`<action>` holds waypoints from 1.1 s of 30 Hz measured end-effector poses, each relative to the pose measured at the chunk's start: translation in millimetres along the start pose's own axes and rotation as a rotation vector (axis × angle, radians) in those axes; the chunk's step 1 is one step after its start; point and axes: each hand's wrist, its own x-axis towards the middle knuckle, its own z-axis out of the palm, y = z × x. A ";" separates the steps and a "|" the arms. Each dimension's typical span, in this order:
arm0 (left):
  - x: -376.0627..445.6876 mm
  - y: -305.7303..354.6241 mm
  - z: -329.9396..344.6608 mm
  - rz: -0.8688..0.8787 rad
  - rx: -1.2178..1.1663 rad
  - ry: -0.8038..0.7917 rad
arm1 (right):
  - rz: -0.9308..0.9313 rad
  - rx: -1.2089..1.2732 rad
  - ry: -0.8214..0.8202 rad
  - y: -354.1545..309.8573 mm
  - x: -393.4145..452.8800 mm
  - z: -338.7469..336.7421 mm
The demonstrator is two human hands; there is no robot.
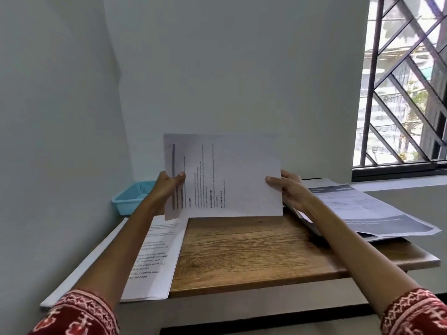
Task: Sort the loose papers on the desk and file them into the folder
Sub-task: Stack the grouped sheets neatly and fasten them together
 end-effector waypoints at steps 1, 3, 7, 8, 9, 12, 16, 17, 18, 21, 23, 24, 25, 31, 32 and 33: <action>-1.0 3.4 2.6 0.068 0.017 -0.002 | -0.023 -0.061 0.007 -2.3 0.9 2.1; -5.0 11.8 7.7 0.148 0.032 0.004 | -0.071 -0.107 0.076 -1.7 4.6 4.6; -7.4 -15.0 16.7 0.082 0.038 -0.010 | -0.063 -0.272 0.239 24.3 3.7 0.7; -12.0 -29.7 20.9 0.041 0.039 -0.024 | -0.041 -0.293 0.253 37.9 0.0 -0.4; -15.6 -43.9 25.2 0.011 0.009 -0.033 | -0.011 -0.285 0.254 50.3 -3.8 0.4; -27.3 -58.2 32.1 -0.037 -0.111 -0.039 | 0.000 -0.264 0.271 61.6 -5.0 4.5; -9.7 -62.0 22.4 -0.039 -0.134 -0.026 | -0.061 -0.360 0.314 37.8 3.1 11.6; -7.6 -66.1 22.2 -0.052 -0.134 -0.038 | -0.065 -0.374 0.314 39.0 2.6 12.5; -11.8 -67.9 24.0 -0.076 -0.149 -0.053 | -0.049 -0.378 0.302 44.8 0.9 13.1; -22.0 -71.9 33.6 -0.130 -0.197 -0.083 | 0.030 -0.275 0.287 63.2 -3.7 11.6; -20.2 -68.5 35.6 -0.164 -0.236 -0.082 | 0.005 -0.331 0.335 63.1 0.6 8.7; -17.8 -65.9 34.9 -0.189 -0.262 -0.080 | -0.029 -0.356 0.370 60.8 4.4 7.6; -14.1 -64.5 34.7 -0.221 -0.298 -0.081 | -0.060 -0.362 0.413 59.2 7.6 7.4; 10.4 -52.1 46.2 -0.417 -0.677 -0.040 | 0.011 -0.357 0.524 70.1 30.0 25.0; 15.4 -51.8 49.8 -0.442 -0.733 -0.019 | 0.034 -0.416 0.497 75.8 34.6 27.3; 20.0 -52.0 53.5 -0.465 -0.773 0.005 | 0.055 -0.527 0.457 80.8 38.0 29.1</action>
